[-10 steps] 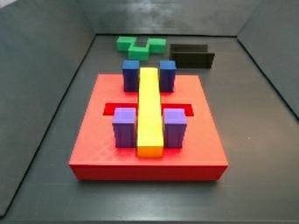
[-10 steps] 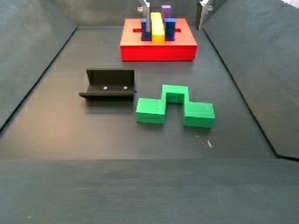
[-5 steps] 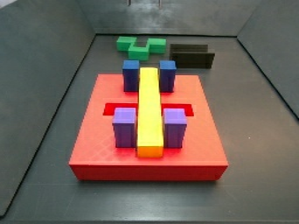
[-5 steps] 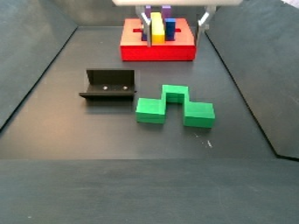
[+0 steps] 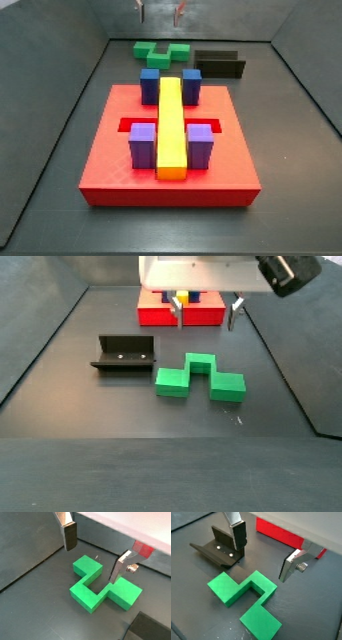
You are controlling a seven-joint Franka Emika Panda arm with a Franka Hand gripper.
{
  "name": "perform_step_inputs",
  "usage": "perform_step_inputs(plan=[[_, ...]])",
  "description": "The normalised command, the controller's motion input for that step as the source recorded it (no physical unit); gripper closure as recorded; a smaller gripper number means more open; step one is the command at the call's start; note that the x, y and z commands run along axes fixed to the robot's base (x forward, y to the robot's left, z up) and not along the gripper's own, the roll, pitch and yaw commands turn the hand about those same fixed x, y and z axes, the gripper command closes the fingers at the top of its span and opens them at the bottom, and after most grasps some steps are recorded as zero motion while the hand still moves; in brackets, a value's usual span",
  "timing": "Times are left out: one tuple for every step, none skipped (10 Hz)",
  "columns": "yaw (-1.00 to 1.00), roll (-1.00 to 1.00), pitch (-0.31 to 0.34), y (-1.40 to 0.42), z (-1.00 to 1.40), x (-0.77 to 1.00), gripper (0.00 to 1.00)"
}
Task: Pick up the green object. Move up. Place the green object on the fixture. Regrasp the green object. Move to above the board. Insert the green object.
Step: Pick up the green object.
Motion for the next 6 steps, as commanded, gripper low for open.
perform_step_inputs(plan=[[0.0,-0.11,-0.053,0.0,-0.37,-0.07,0.0],[0.0,-0.12,-0.061,0.0,-0.41,-0.05,0.0],[0.0,-0.14,-0.06,0.0,-0.39,-0.03,0.0],[0.0,-0.14,-0.05,0.0,-0.33,-0.01,0.0],[0.0,-0.13,-0.046,0.0,-0.32,-0.01,0.0],[0.0,-0.15,-0.049,0.0,-0.33,0.0,0.0]])
